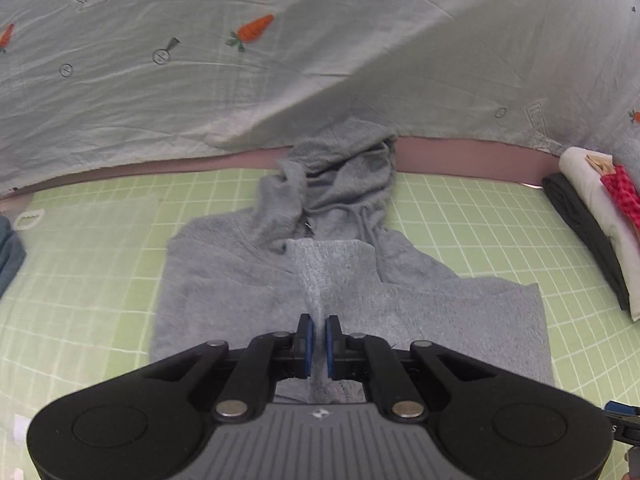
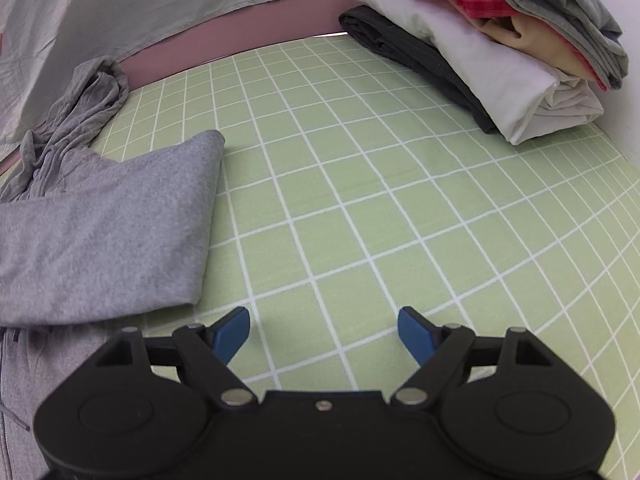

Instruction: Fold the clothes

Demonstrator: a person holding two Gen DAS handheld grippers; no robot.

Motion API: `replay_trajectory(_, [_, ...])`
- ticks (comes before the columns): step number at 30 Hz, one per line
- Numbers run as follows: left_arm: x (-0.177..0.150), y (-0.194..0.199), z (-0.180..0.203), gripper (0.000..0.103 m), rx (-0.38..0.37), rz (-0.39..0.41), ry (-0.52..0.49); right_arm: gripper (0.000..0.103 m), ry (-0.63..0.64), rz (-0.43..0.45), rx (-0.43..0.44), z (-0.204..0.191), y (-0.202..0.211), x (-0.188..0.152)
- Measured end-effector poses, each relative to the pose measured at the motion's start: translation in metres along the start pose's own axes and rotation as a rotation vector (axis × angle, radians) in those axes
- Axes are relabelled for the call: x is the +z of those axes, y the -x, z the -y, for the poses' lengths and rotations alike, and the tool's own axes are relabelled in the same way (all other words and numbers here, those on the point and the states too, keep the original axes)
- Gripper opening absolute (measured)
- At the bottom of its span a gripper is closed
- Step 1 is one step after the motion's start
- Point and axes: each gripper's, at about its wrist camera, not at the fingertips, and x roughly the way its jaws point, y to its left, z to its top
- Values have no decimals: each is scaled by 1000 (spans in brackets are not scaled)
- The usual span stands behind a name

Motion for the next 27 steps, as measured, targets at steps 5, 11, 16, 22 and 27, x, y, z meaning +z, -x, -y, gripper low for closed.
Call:
replay_trajectory(5, [10, 8, -62, 7, 48, 58, 125, 82, 66, 8, 11, -17, 5, 0])
replay_trajectory(11, [25, 29, -127, 7, 192, 160, 236, 82, 102, 2, 7, -29, 9, -4])
replay_trajectory(16, [17, 25, -181, 7, 266, 152, 379, 82, 132, 1, 3, -41, 12, -6])
replay_trajectory(22, [-21, -20, -225, 8, 384, -9, 483, 82, 188, 12, 13, -58, 14, -8])
replay_trajectory(27, [-51, -18, -223, 9, 407, -65, 505, 82, 227, 45, 25, -73, 23, -6])
